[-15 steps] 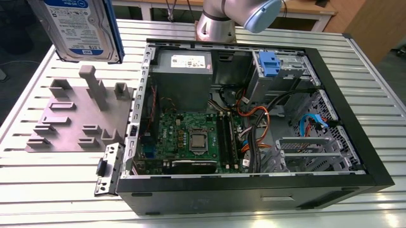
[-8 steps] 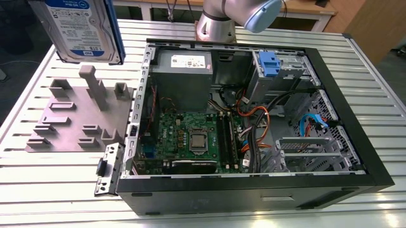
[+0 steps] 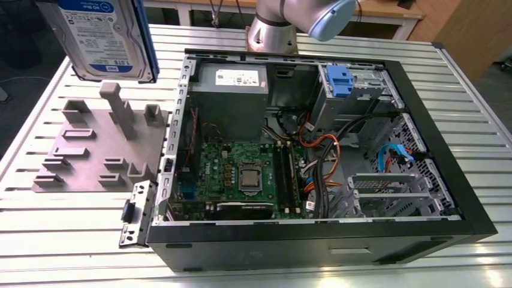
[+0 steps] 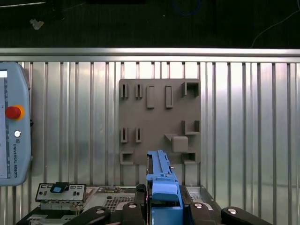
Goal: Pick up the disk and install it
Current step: 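Pick up the disk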
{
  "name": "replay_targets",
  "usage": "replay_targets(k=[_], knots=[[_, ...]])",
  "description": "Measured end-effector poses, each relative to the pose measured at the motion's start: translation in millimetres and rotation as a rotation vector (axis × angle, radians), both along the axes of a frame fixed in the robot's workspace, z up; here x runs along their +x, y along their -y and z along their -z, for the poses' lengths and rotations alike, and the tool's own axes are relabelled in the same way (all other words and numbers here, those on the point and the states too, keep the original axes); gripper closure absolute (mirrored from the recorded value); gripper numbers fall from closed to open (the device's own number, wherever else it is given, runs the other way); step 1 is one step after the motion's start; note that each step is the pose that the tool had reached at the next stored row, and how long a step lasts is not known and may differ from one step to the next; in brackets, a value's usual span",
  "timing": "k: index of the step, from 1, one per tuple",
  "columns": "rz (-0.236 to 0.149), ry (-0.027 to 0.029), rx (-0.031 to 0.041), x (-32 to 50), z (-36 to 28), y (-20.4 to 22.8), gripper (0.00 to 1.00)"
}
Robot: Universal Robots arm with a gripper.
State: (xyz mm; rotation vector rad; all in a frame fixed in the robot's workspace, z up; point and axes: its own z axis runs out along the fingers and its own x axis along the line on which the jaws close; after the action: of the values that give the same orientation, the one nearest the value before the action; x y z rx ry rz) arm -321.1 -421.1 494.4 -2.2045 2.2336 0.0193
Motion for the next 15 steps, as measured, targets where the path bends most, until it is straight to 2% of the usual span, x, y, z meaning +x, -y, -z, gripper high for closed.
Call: replay_targets(k=[15], knots=[[0.000,0.0001,-0.0016,5.6,0.1,0.6,0.63]])
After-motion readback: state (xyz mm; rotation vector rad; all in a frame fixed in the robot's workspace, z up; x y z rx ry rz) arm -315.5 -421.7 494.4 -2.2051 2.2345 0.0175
